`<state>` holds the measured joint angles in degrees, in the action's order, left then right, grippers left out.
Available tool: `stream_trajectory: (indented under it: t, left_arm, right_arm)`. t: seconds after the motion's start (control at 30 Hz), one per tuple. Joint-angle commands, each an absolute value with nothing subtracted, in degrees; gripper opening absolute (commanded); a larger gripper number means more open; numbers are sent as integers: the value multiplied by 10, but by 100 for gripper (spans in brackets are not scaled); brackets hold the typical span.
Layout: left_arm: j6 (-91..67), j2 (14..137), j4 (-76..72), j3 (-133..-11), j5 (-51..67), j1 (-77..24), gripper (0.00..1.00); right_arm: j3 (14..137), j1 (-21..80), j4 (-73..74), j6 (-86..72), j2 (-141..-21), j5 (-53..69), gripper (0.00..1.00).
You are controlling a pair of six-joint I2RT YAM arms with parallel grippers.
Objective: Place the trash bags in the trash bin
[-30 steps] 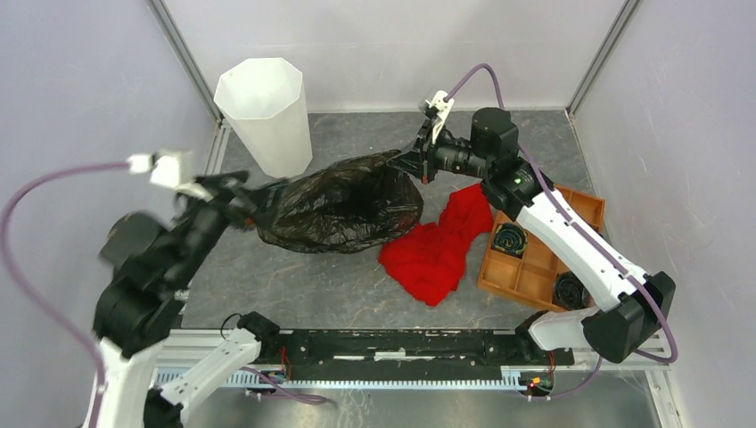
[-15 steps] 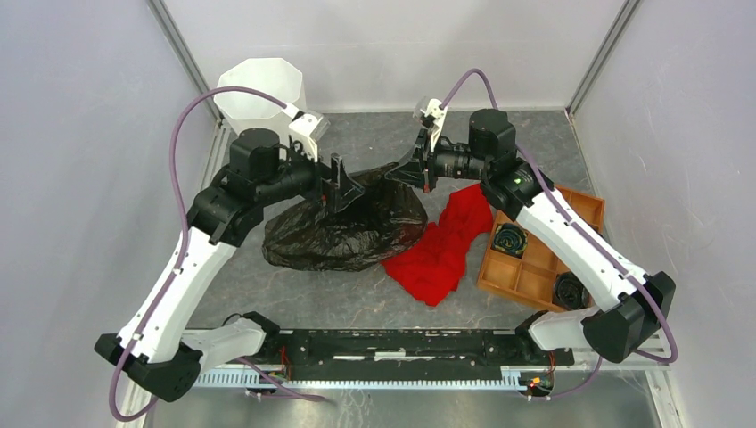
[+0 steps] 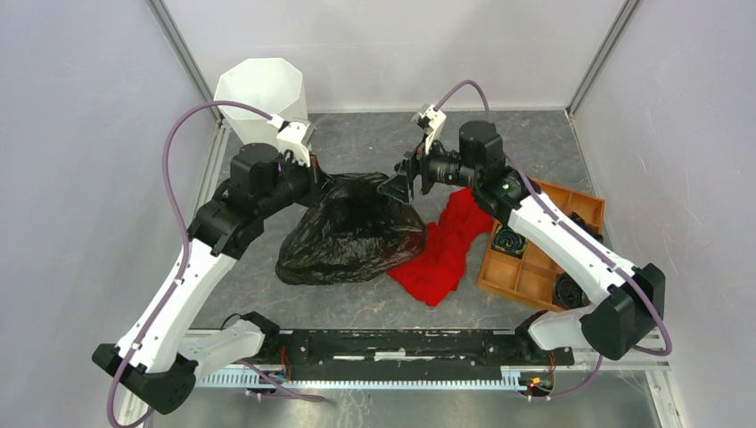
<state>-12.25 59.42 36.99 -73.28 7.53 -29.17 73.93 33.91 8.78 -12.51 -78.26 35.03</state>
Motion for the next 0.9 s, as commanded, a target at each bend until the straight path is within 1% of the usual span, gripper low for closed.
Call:
stream_trajectory:
  t: [0.0, 0.03, 0.07, 0.2, 0.27, 0.33, 0.47, 0.57, 0.63, 0.73, 0.77, 0.8, 0.83, 0.87]
  left_arm:
    - [-179, 570, 290, -704, 74, -290, 2]
    - [-186, 571, 282, -700, 81, -290, 2]
    - [-194, 574, 277, -698, 87, -290, 2]
    - [-231, 592, 256, -701, 98, -290, 2]
    - [-248, 606, 245, -706, 126, -290, 2]
    - [-259, 619, 230, -711, 149, -291, 2]
    - [-284, 633, 199, -719, 180, -291, 2]
    - [-296, 642, 188, -727, 193, -290, 2]
    - [-301, 645, 187, -728, 199, -290, 2]
    - [-300, 638, 194, -723, 190, -291, 2]
    - [-298, 634, 199, -720, 182, -290, 2]
    - [-296, 628, 206, -716, 171, -290, 2]
    - [-295, 622, 212, -710, 157, -291, 2]
    - [-295, 616, 218, -702, 138, -290, 2]
  right_arm:
    - [659, 355, 57, -201, -755, 243, 94]
    - [640, 360, 66, -199, -745, 217, 97]
    - [620, 363, 75, -199, -734, 196, 98]
    - [523, 367, 72, -215, -673, 120, 98]
    - [467, 373, 35, -226, -638, 104, 98]
    - [435, 376, 18, -233, -617, 95, 98]
    - [369, 383, -33, -245, -593, 69, 98]
    - [306, 385, -112, -298, -582, 68, 98]
    - [271, 390, -173, -331, -587, 66, 98]
    - [247, 391, -200, -339, -606, 45, 98]
    - [239, 391, -214, -336, -609, 44, 94]
    - [232, 392, -230, -335, -613, 46, 86]
    - [225, 392, -248, -339, -616, 48, 68]
    - [224, 392, -258, -350, -622, 49, 46]
